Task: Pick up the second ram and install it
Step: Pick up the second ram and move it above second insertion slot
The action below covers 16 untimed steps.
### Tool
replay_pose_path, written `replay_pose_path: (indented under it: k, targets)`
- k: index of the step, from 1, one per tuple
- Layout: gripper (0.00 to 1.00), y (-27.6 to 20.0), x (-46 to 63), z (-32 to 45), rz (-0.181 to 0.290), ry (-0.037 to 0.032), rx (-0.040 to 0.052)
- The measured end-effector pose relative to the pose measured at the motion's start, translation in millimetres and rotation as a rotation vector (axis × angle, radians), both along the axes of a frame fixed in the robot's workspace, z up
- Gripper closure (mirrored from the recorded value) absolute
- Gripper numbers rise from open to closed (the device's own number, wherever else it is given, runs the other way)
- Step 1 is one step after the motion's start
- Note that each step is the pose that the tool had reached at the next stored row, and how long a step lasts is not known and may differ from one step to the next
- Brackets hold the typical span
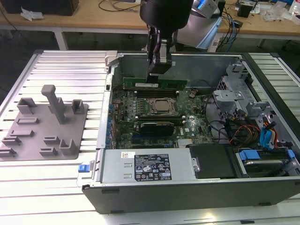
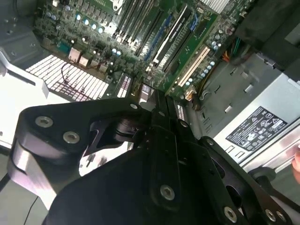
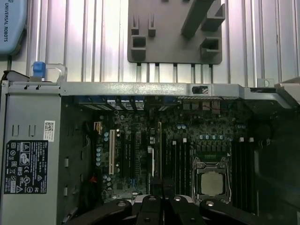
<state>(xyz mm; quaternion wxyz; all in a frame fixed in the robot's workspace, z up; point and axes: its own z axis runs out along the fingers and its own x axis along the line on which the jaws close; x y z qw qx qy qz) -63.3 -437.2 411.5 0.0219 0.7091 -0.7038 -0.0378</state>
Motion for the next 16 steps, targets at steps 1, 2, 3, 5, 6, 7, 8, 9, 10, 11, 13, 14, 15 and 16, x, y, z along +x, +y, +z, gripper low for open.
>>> replay_pose_path:
  k: [1,2,3,5,6,7,8,9,10,11,13,14,15,16]
  targets:
    - [0.90,0.2,0.1,-0.5,0.000,-0.0010,0.0001]
    - [0.90,0.7,0.1,-1.3,0.001,-0.0038,0.0000]
    - [0.90,1.0,0.1,-1.7,0.002,-0.0057,-0.0001]
    - [0.90,2.5,0.1,-4.3,0.003,-0.0139,-0.0001]
    - [0.90,3.4,0.2,-6.4,0.005,-0.0201,0.0000]
    - [0.90,3.8,0.2,-7.9,0.006,-0.0240,0.0000]
    - [0.90,3.9,0.2,-8.7,0.007,-0.0258,-0.0001]
    - [0.90,4.1,0.2,-9.7,0.007,-0.0273,-0.0001]
    - [0.90,5.3,0.3,-11.3,0.008,-0.0286,-0.0002]
    - [0.90,6.3,0.6,-12.6,0.008,-0.0290,-0.0001]
    - [0.90,8.3,1.2,-15.6,0.009,-0.0295,-0.0002]
    - [0.90,9.1,1.3,-16.8,0.009,-0.0298,-0.0001]
    - [0.90,10.1,1.3,-18.7,0.010,-0.0305,-0.0001]
    - [0.90,10.7,1.4,-20.1,0.012,-0.0316,-0.0001]
